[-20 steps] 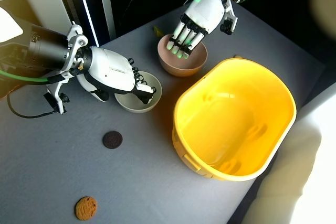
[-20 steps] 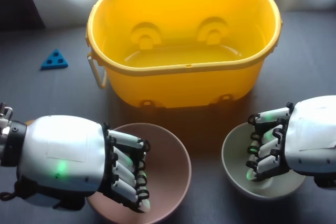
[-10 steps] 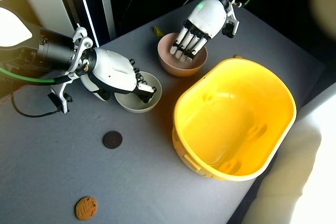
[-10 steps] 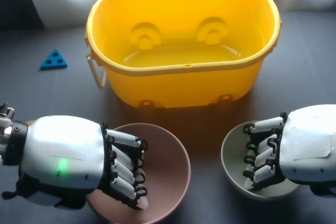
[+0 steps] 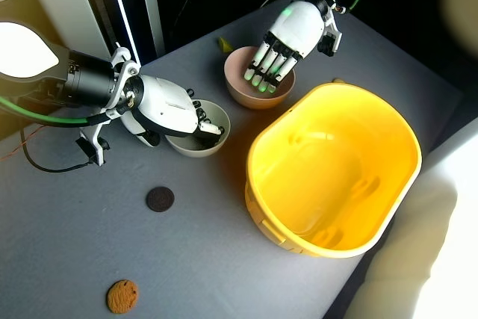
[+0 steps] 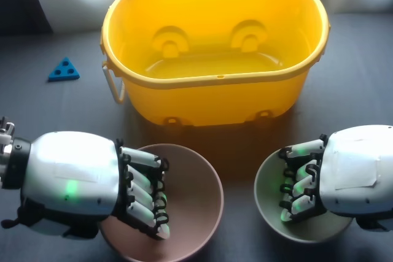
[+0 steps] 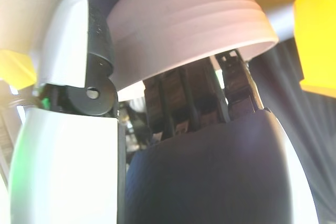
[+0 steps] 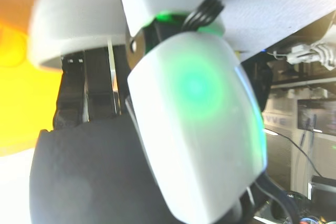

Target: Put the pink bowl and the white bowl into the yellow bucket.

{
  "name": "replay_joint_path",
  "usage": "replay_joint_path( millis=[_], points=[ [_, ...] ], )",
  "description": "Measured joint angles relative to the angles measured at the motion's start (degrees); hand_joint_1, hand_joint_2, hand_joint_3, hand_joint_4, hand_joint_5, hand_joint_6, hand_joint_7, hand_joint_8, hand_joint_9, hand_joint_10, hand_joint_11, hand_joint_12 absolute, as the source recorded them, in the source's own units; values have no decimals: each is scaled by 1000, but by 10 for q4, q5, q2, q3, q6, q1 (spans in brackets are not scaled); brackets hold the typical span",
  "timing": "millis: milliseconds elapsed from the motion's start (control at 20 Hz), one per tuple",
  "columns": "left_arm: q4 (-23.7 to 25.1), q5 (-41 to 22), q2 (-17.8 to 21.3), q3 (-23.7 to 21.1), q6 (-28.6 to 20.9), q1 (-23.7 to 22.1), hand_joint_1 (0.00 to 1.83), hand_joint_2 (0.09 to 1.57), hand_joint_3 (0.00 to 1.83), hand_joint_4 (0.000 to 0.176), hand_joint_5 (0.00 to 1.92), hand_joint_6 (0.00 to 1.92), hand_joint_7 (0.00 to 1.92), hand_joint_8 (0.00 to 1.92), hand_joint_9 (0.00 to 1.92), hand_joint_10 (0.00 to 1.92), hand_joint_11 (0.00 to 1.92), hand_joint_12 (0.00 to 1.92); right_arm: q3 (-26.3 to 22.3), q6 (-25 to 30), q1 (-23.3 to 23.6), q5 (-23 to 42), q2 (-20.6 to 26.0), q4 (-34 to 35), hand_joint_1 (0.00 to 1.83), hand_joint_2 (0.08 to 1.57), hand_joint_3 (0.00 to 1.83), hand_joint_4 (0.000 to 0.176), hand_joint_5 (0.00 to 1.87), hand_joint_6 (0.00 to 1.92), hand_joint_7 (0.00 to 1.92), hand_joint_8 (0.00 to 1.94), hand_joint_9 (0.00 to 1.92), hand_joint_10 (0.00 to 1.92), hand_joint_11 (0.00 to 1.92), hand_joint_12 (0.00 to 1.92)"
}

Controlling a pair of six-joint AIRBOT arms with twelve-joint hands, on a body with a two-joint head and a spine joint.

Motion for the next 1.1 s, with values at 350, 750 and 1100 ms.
replay_joint_path(
  millis=[350, 750, 1100],
  points=[
    [-6, 0, 0, 1, 0, 2, 1414, 1072, 3, 0, 529, 0, 571, 0, 501, 0, 0, 1117, 0, -2, 0, 0, -1, 1, 1391, 1000, 0, 0, 553, 3, 548, 2, 509, 6, 0, 1138],
    [-11, 0, 0, 1, 0, 2, 1409, 1075, 2, 0, 541, 6, 590, 3, 516, 3, 0, 1126, 0, -1, -4, -4, 0, 6, 1404, 987, 0, 0, 552, 0, 554, 0, 520, 6, 12, 1138],
    [-12, 0, 0, 1, 0, 2, 1204, 1207, 53, 0, 590, 25, 652, 29, 564, 34, 0, 1207, 0, -1, -4, -4, 1, 6, 1381, 1023, 4, 0, 616, 16, 622, 10, 599, 23, 94, 1157]
  ],
)
